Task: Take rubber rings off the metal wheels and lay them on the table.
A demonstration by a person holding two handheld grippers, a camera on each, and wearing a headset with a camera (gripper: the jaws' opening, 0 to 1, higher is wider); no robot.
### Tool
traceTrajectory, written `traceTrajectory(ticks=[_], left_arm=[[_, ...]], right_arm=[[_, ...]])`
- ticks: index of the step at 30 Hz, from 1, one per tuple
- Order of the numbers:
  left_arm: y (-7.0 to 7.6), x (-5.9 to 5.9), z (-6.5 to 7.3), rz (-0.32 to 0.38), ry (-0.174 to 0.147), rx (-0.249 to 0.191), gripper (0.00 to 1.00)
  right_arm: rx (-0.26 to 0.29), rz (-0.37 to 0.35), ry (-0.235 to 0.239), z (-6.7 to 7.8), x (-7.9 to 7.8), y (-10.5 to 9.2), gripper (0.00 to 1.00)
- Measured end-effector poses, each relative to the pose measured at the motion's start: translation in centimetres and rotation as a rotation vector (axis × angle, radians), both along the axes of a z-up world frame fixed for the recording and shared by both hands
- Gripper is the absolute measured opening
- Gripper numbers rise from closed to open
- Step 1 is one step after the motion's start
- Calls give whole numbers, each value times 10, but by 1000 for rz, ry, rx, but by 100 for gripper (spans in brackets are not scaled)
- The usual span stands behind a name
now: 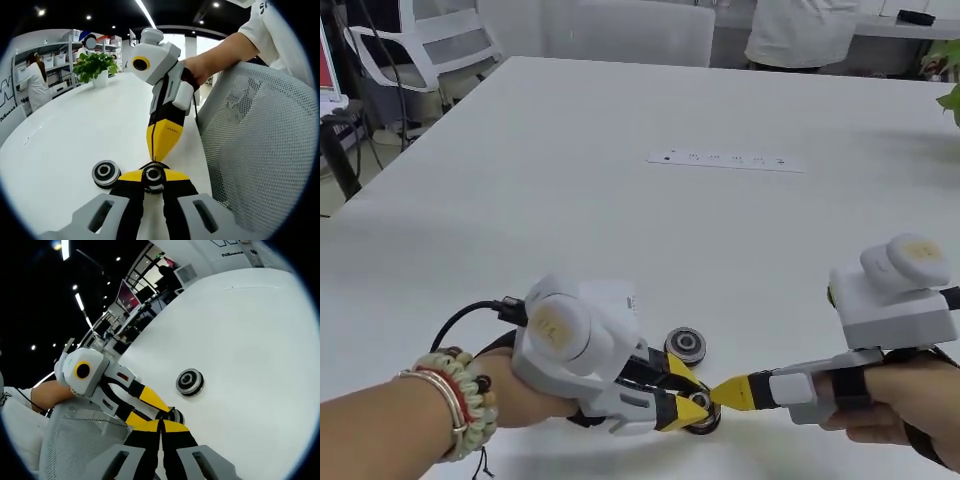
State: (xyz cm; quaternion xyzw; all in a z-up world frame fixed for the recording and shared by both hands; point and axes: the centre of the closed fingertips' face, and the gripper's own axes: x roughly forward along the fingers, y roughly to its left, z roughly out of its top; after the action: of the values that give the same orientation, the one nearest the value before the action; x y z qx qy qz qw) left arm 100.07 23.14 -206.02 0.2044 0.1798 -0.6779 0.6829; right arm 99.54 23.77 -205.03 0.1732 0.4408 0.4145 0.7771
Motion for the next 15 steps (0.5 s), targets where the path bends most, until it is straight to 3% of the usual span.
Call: traceTrajectory(ticks=[2, 6, 8, 12, 15], left_arm=[[0, 0, 0, 0, 0, 0, 8], [0, 0, 0, 5, 3, -4, 8], [0, 0, 0, 5, 3, -5, 8], [0, 0, 0, 7, 3, -7, 8], [-1, 1, 0, 4, -4, -9, 8]], right_arm=[[8, -5, 6, 1, 0, 0, 0], [72, -45, 64, 6, 2, -1, 0], [52, -42, 39, 4, 3, -2, 0], [35, -51, 45, 0, 5, -4, 0], [-14, -46, 30, -8, 6, -9, 0]])
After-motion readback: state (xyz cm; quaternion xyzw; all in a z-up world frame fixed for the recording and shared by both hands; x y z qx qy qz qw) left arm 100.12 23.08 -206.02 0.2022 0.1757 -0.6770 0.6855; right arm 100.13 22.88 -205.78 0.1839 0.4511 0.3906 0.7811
